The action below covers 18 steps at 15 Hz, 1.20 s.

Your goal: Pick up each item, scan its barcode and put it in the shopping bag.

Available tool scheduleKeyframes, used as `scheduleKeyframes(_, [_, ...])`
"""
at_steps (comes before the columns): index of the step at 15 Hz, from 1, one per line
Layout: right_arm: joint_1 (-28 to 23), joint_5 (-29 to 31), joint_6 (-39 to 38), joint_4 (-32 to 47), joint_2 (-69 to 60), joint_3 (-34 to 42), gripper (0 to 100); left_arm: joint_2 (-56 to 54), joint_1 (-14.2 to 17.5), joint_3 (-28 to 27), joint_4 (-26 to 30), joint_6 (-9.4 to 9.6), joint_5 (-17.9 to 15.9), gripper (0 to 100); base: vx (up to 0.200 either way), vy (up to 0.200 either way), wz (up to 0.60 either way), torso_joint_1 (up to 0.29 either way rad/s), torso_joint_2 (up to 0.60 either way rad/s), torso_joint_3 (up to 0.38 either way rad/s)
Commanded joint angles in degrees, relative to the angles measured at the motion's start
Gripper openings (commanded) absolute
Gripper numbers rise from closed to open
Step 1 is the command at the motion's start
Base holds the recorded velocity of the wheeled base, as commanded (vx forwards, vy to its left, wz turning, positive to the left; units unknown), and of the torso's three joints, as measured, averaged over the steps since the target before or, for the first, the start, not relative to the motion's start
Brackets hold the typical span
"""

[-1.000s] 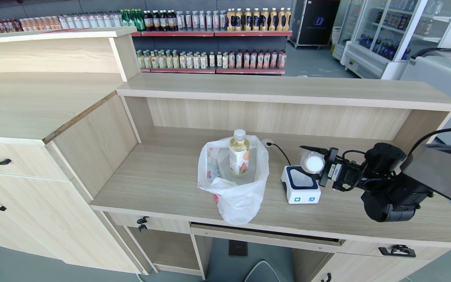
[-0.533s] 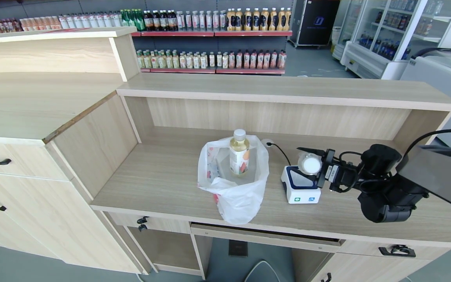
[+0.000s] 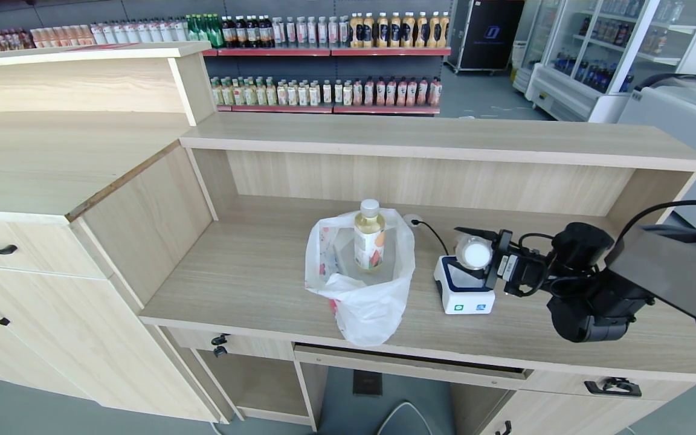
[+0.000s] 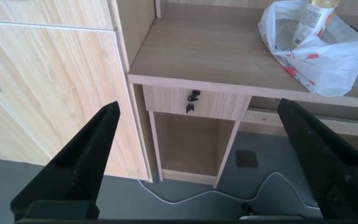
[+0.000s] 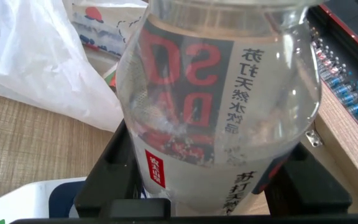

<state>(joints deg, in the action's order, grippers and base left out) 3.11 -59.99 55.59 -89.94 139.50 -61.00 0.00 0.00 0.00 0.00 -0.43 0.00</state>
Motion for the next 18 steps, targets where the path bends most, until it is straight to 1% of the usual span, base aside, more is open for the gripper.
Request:
scheduleKeyframes(1, [0.14, -0.04, 0.05, -0.06, 0.25, -0.17, 0, 0.0, 0.0, 0.0, 0.0, -0.01, 0.0, 100, 0.0, 0.0, 0.0, 0.0, 0.0, 0.0])
scheduleKeyframes(7, [0.14, -0.04, -0.04, -0.06, 0.78, -1.58, 0, 0.0, 0.0, 0.0, 0.0, -0.01, 0.0, 100, 0.0, 0.0, 0.0, 0.0, 0.0, 0.0])
scheduleKeyframes(10, [-0.21, -0.04, -1.36, -0.06, -0.72, -1.31, 0, 0.0, 0.0, 0.0, 0.0, -0.01, 0.0, 100, 0.0, 0.0, 0.0, 0.0, 0.0, 0.0])
scheduleKeyframes(12, [-1.53, -0.13, -2.24, -0.06, -2.65, 0.36, 0, 0.0, 0.0, 0.0, 0.0, -0.01, 0.0, 100, 0.0, 0.0, 0.0, 0.0, 0.0, 0.0])
scheduleKeyframes(16, [-1.79, -0.13, -4.0, -0.06, -4.58, 2.29, 0, 0.0, 0.0, 0.0, 0.0, -0.01, 0.0, 100, 0.0, 0.0, 0.0, 0.0, 0.0, 0.0])
scheduleKeyframes(18, [-2.23, -0.57, -4.17, -0.06, -6.61, 5.28, 0, 0.0, 0.0, 0.0, 0.0, -0.01, 0.0, 100, 0.0, 0.0, 0.0, 0.0, 0.0, 0.0])
